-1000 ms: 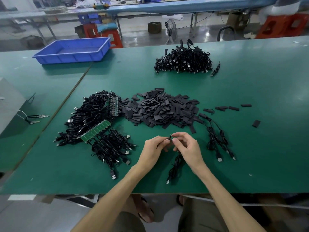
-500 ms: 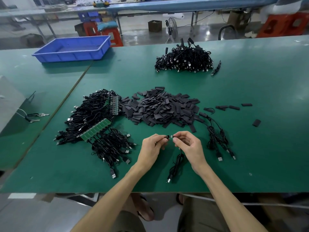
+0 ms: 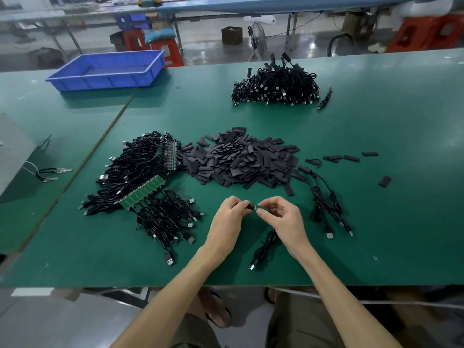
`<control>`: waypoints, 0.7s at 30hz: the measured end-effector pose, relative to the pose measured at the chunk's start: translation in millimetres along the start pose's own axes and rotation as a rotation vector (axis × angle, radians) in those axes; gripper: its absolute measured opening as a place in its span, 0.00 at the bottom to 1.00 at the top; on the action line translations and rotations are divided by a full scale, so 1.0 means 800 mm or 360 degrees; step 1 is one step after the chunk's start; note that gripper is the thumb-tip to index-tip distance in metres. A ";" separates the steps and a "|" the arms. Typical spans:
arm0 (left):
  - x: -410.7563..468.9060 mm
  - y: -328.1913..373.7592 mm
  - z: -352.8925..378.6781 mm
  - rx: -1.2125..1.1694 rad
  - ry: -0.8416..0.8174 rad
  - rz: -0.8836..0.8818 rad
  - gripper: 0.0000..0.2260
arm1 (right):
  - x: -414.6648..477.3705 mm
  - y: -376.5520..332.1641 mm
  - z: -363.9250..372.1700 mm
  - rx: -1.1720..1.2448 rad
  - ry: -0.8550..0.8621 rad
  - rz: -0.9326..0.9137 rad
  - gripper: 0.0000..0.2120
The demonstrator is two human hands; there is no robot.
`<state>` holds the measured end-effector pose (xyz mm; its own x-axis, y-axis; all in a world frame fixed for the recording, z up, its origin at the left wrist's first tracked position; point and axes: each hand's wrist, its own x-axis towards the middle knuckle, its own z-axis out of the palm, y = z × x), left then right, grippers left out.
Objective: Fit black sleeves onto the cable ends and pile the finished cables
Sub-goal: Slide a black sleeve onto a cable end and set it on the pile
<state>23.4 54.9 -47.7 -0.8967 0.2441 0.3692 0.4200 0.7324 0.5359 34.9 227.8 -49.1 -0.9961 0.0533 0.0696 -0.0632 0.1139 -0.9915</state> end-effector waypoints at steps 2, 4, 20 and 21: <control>0.000 -0.001 0.000 0.0045 -0.0018 0.0053 0.10 | 0.000 0.001 0.001 -0.0026 0.0019 0.0001 0.07; 0.000 -0.001 -0.001 0.0080 -0.0024 0.0111 0.10 | 0.000 0.002 0.000 -0.0022 0.0045 0.0004 0.06; -0.001 0.002 -0.005 0.0099 -0.0056 0.0222 0.12 | -0.002 0.001 0.000 0.0012 0.0069 0.0058 0.04; -0.002 0.002 -0.005 0.0108 -0.0056 0.0225 0.12 | -0.002 0.001 0.000 0.0020 0.0068 0.0062 0.04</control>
<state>26.1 53.4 -44.0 -0.8343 0.3690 0.4096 0.5329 0.7302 0.4277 36.2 227.7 -50.0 -0.9944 0.0999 0.0356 -0.0257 0.0984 -0.9948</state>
